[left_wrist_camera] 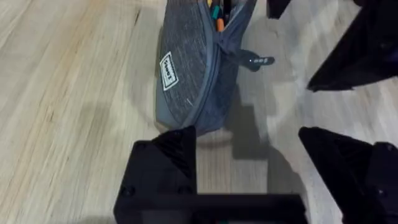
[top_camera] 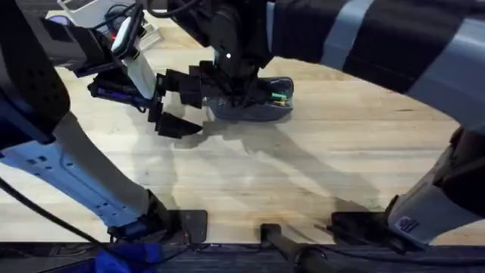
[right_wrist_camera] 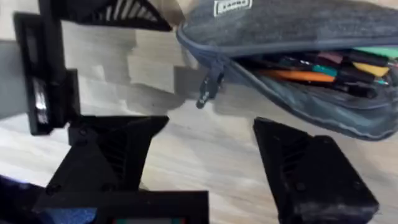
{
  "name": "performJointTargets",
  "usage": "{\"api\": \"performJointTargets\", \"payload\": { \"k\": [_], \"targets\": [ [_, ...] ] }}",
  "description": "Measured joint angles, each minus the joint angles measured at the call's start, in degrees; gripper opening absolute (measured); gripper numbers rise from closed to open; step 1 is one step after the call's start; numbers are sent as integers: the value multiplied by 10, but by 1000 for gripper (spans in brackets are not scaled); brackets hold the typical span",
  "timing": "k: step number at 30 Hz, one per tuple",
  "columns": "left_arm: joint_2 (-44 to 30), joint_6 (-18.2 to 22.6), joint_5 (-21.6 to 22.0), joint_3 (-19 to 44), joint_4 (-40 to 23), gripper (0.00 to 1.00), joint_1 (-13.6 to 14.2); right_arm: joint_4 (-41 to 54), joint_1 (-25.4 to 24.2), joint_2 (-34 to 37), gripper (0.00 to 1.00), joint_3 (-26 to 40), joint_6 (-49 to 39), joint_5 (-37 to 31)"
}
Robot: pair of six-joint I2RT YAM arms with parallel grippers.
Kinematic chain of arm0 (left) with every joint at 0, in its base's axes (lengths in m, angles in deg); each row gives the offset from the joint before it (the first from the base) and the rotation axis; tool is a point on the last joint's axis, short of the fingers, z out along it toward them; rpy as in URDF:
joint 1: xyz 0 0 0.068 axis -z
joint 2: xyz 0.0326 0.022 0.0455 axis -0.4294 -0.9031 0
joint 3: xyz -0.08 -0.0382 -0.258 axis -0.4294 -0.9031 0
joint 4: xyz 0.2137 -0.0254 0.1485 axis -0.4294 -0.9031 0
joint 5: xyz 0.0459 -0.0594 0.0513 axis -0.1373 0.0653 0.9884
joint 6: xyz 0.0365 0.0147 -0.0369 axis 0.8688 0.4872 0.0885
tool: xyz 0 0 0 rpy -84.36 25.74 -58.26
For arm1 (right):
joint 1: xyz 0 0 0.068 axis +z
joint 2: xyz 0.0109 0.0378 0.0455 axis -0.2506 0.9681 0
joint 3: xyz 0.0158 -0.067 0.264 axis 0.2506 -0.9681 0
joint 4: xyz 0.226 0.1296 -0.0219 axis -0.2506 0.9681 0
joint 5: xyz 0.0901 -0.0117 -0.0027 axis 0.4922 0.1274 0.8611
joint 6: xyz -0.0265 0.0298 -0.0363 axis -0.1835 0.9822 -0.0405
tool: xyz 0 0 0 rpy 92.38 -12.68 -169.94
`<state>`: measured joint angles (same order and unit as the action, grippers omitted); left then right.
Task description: Unzip the bag, pick up the pens from the table one at a time and place them inside, then zip the bag closed.
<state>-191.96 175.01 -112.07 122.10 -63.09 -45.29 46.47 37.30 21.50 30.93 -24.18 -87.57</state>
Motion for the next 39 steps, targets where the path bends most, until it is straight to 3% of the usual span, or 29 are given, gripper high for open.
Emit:
{"api": "performJointTargets", "payload": {
  "k": [17,39],
  "targets": [
    [0,0,0,0,0,995,0,-48,-18,57,951,4,50,33],
    [0,0,0,0,0,995,0,-68,-37,58,950,4,61,35]
  ]
}}
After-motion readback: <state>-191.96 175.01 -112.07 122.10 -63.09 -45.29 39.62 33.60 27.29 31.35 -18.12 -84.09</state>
